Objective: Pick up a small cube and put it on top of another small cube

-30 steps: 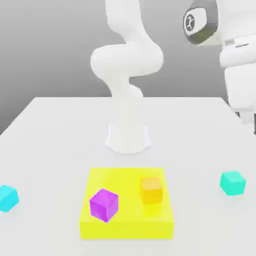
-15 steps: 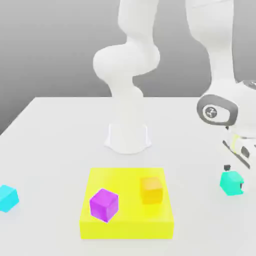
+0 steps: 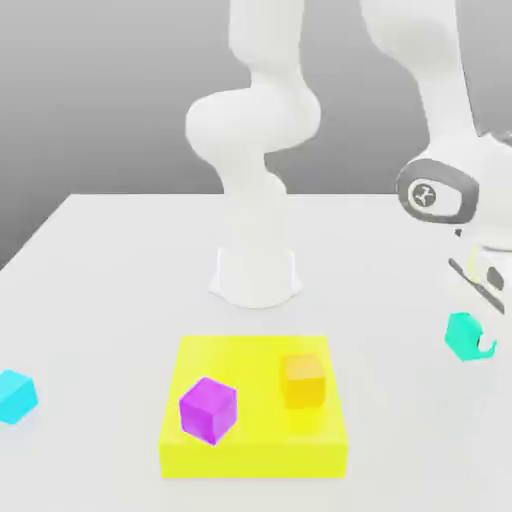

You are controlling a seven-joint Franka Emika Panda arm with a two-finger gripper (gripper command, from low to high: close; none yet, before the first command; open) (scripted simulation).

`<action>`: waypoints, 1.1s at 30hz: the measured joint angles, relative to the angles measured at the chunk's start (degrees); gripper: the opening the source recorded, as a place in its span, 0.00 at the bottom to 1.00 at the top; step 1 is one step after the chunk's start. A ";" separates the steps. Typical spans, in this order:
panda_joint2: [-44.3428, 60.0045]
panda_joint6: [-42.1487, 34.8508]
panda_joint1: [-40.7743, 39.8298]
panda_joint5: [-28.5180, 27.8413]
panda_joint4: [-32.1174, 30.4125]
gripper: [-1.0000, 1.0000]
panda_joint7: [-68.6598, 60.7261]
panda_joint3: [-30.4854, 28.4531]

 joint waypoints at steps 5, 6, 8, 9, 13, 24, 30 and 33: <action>-0.67 -1.65 -6.66 1.19 3.15 0.00 1.87 -6.81; -0.71 -2.00 -8.10 1.53 3.57 0.00 2.28 -8.21; -0.77 -2.71 -11.02 2.22 4.40 0.00 3.13 -10.99; -0.79 -3.06 -12.49 2.55 4.80 0.00 3.56 -12.37; -0.84 -4.50 -18.42 3.83 6.41 0.00 5.35 -17.84; -0.78 -8.47 -35.01 7.02 10.85 0.00 10.51 -32.56; -0.58 -10.68 -43.91 8.76 13.29 0.00 13.33 -40.65; 0.22 -11.78 -46.83 11.41 11.75 0.00 14.23 -42.77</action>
